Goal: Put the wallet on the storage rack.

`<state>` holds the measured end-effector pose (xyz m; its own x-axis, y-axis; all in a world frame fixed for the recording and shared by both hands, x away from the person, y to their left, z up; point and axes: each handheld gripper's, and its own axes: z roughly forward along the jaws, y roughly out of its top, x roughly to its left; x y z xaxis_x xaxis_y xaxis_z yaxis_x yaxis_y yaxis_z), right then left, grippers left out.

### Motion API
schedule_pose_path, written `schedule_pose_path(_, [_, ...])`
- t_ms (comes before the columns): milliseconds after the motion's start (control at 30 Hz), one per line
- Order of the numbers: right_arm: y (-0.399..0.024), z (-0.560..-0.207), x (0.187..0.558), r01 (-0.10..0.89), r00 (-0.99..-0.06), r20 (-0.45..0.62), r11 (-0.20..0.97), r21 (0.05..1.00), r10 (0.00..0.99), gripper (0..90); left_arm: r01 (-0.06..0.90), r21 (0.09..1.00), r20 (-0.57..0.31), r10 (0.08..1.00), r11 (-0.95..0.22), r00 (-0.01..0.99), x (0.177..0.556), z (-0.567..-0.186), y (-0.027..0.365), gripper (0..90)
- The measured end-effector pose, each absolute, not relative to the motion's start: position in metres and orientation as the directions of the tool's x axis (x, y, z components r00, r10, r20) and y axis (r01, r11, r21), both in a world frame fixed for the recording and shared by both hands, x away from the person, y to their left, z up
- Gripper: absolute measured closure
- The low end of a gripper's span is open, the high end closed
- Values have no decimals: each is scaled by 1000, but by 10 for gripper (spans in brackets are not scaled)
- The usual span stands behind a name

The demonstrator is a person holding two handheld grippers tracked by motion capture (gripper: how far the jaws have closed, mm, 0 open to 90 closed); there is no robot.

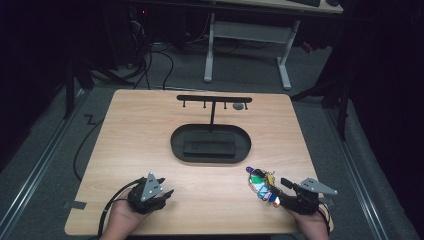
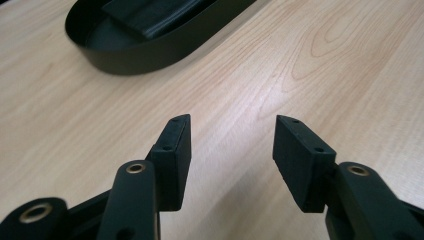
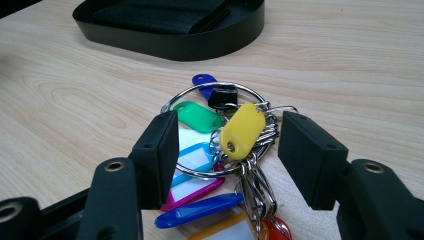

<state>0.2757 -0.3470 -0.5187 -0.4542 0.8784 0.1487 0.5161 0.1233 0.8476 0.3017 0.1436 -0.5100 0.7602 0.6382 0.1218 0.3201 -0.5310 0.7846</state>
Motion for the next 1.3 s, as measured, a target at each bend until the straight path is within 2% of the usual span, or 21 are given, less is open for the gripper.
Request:
schedule_pose_path(167, [-346,-520,276,519,-459,142,135,844,877,424,358,811,92,705,-462,703,286,-524,160,508])
schedule_pose_path(233, [-346,-520,276,519,-461,139,139,844,877,424,356,799,114,702,-486,703,283,-523,161,486])
schedule_pose_path(333, [-346,-519,276,519,-456,136,139,843,880,424,366,820,77,719,-440,691,282,-521,166,486])
schedule_pose_path(433, [-346,-520,276,519,-451,128,143,843,883,424,350,830,88,720,-435,688,282,-518,168,473])
schedule_pose_path(900, [-338,-523,272,543,-437,103,171,822,894,416,362,849,35,723,-386,690,292,-514,171,409])
schedule_pose_path(1167, [-319,-505,273,553,-454,13,270,788,891,408,347,834,63,699,-429,712,293,-517,171,386])
schedule_pose_path(1300, [-308,-501,277,588,-482,-40,357,726,875,405,356,844,32,701,-401,712,295,-517,177,385])
